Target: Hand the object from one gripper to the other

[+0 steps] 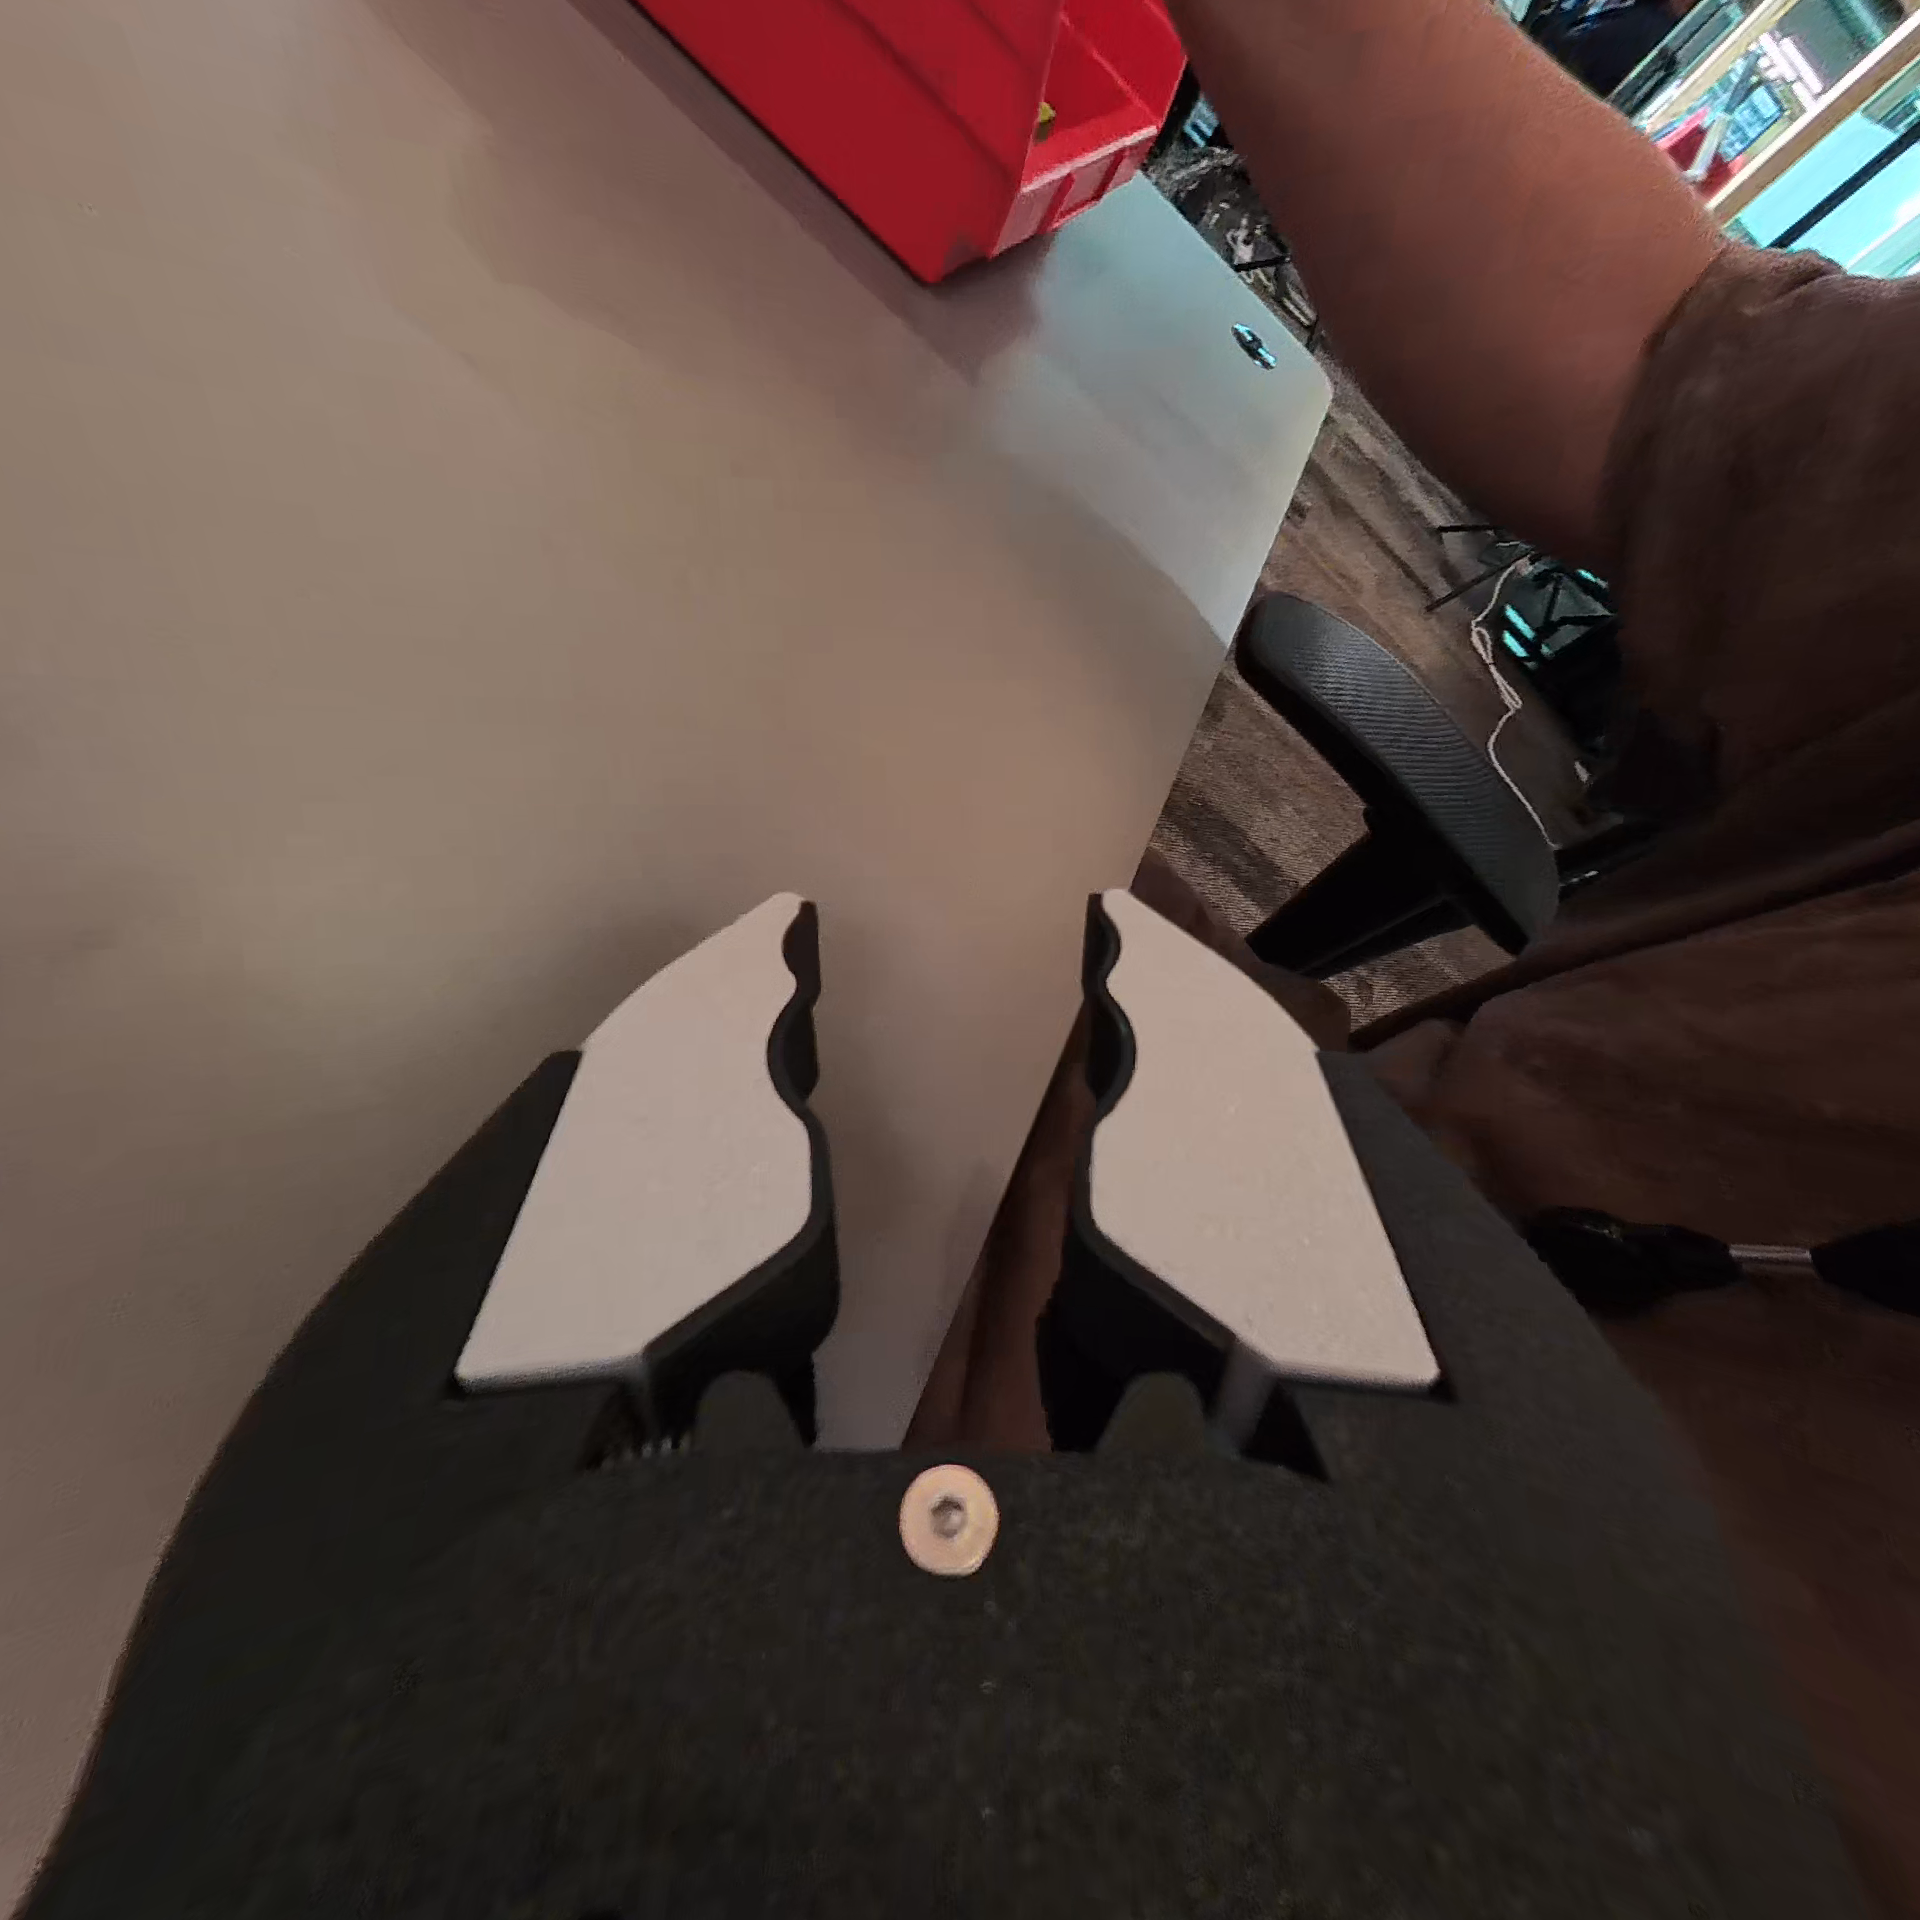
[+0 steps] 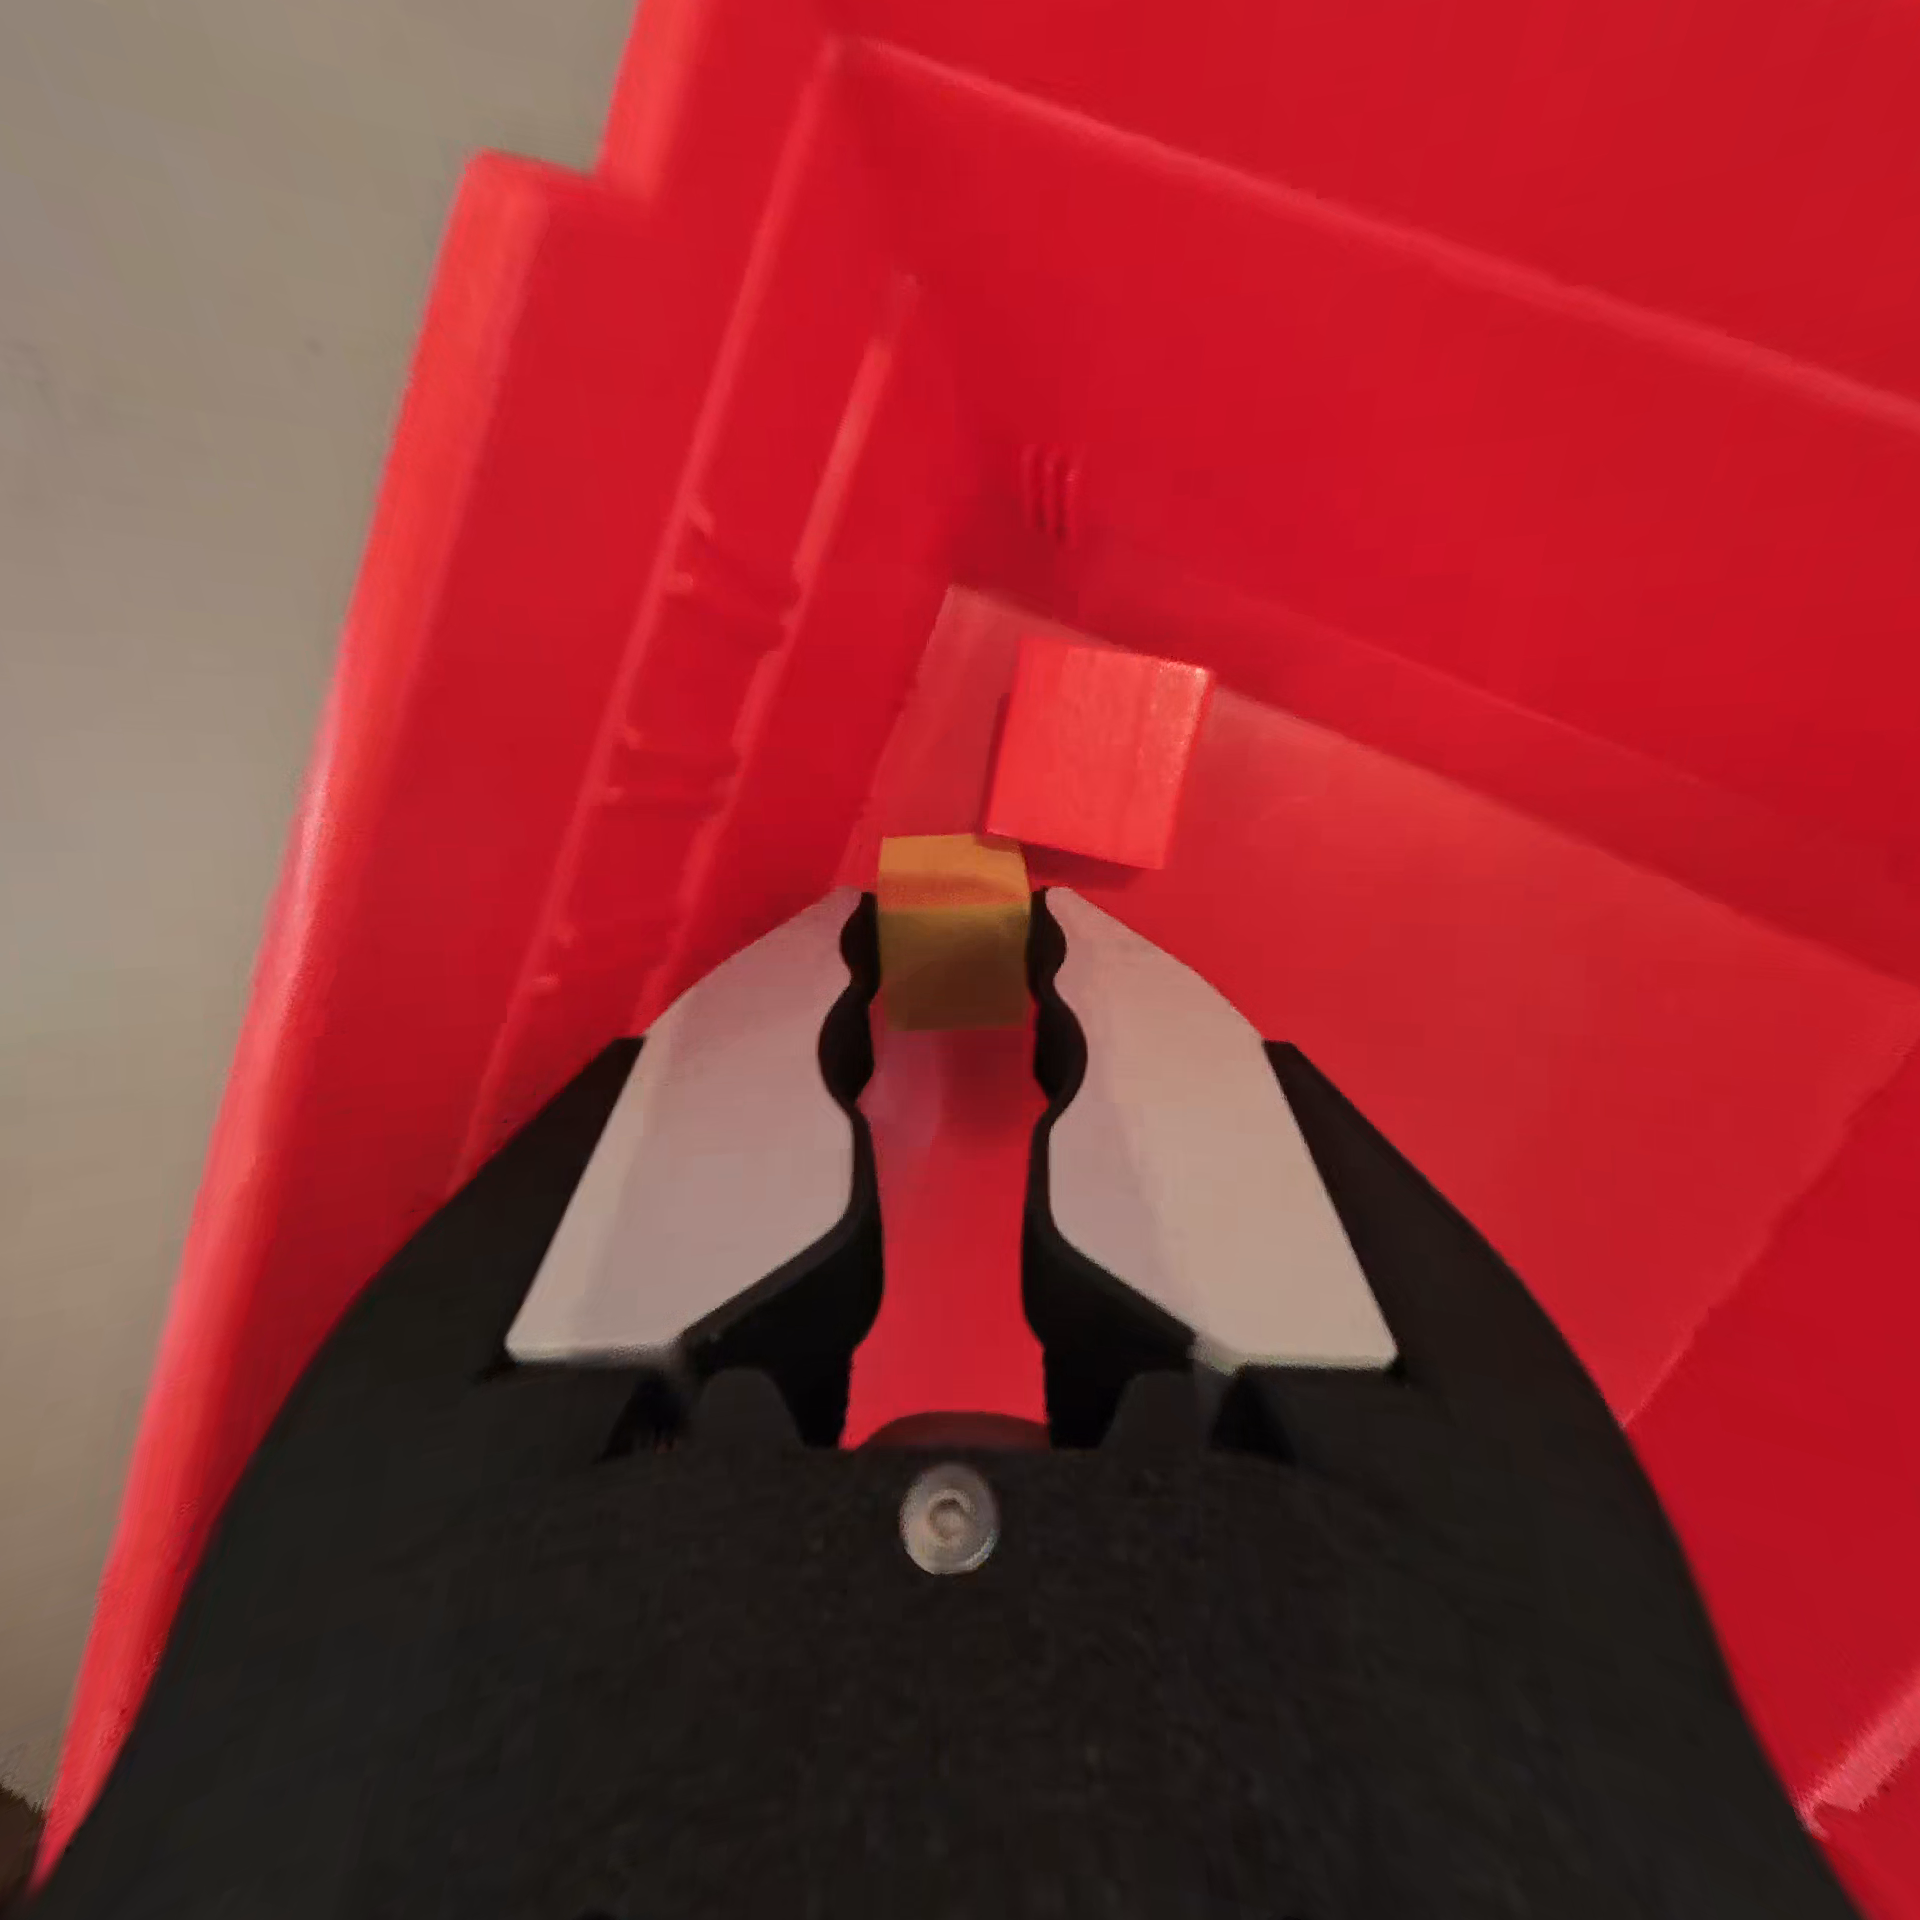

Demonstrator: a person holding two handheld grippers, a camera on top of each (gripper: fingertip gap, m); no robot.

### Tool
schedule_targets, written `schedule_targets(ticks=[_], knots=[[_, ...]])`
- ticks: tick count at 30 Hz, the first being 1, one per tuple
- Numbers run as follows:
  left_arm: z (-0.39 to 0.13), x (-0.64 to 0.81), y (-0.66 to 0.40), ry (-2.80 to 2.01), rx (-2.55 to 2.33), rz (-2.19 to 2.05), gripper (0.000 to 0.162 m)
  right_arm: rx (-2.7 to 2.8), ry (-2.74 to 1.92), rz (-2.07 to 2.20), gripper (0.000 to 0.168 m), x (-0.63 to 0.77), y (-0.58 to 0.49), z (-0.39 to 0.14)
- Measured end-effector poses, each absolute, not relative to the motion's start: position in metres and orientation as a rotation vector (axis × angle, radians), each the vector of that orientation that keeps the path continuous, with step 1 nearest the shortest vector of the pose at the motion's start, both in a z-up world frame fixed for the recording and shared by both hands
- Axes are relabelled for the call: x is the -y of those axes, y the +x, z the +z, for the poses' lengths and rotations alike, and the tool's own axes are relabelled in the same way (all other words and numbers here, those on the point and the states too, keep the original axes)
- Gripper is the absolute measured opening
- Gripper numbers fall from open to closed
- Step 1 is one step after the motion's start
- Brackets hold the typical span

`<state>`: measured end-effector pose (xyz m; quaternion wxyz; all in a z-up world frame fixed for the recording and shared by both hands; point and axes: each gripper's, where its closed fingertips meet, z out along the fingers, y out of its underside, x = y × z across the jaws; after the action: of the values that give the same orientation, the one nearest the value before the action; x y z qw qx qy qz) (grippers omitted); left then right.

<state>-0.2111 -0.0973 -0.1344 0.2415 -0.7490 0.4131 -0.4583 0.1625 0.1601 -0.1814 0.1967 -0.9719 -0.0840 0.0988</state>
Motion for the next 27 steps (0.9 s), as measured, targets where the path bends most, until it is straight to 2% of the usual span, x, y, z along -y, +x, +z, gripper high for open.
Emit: schedule_targets(ticks=[3, 6, 13, 15, 19, 22, 27], knots=[[-0.137, 0.098, -0.214, -2.062, -1.123, -1.255, 0.049, 0.232, -2.72, 0.255, 0.028, -0.161, 0.161, -0.184], [-0.14, 0.099, -0.214, -2.077, -1.127, -1.257, 0.049, 0.246, -2.695, 0.225, 0.041, -0.158, 0.165, -0.172], [-0.143, 0.086, -0.222, -2.075, -1.106, -1.158, 0.049, 0.153, -2.165, 0.175, 0.041, -0.106, 0.174, -0.027], [-0.142, 0.079, -0.225, -2.071, -1.088, -1.125, 0.049, 0.167, -2.034, 0.18, 0.041, -0.071, 0.16, -0.007], [-0.129, 0.063, -0.234, -2.021, -1.054, -1.036, 0.049, 0.129, -1.859, 0.292, 0.04, -0.006, 0.111, -0.025], [-0.121, 0.039, -0.255, -1.963, -1.042, -0.782, 0.046, 0.097, -1.762, 0.262, 0.033, 0.034, 0.088, -0.054], [-0.11, 0.023, -0.285, -1.981, -0.995, -0.582, 0.048, 0.096, -1.742, 0.26, 0.035, 0.066, 0.066, -0.086]])
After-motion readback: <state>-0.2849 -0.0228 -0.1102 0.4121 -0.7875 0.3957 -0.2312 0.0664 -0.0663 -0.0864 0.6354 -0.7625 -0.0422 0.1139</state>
